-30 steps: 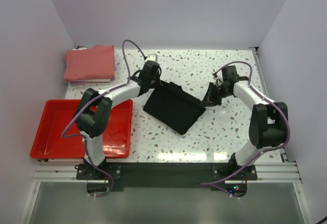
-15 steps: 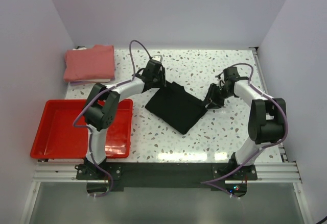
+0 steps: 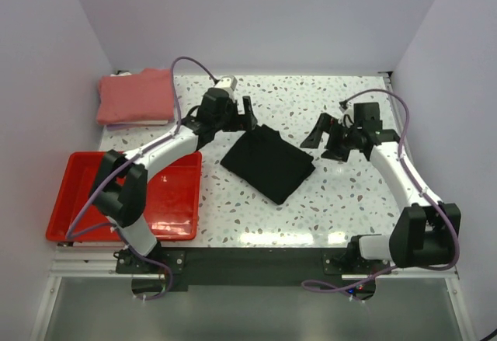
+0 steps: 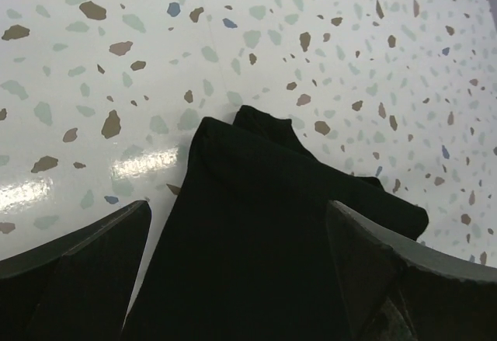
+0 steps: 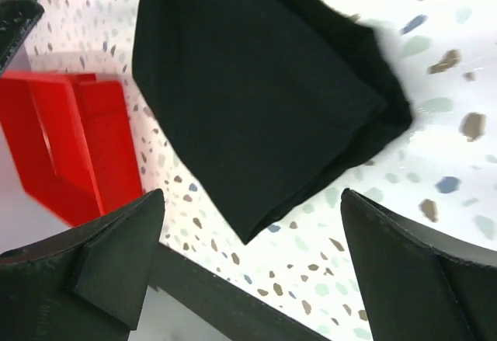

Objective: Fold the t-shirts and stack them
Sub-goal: Fold the tshirt

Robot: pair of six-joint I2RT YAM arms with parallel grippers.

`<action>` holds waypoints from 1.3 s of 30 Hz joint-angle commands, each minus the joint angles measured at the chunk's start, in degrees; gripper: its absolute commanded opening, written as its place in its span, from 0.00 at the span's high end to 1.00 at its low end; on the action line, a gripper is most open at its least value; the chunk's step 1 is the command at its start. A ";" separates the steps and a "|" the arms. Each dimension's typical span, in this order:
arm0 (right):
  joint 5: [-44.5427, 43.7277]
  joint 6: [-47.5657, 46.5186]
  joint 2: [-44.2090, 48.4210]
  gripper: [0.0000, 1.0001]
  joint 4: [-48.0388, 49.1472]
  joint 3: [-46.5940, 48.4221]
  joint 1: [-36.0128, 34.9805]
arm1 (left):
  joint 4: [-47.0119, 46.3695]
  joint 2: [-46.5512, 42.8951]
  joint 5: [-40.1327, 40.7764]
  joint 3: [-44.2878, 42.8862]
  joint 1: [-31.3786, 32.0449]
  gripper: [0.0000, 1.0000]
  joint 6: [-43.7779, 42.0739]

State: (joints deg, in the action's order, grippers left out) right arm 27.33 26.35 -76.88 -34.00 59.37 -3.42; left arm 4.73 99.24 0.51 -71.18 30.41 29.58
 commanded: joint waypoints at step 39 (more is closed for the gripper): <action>4.02 -6.93 -11.81 0.01 7.54 7.17 -7.65 | -3.24 -11.88 -3.42 15.82 8.08 0.00 5.14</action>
State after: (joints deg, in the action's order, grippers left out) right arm 23.51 21.34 -96.64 -28.86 66.92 -10.44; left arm 2.79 89.71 -4.64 -51.27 38.33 35.88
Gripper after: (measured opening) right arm 0.986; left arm 0.997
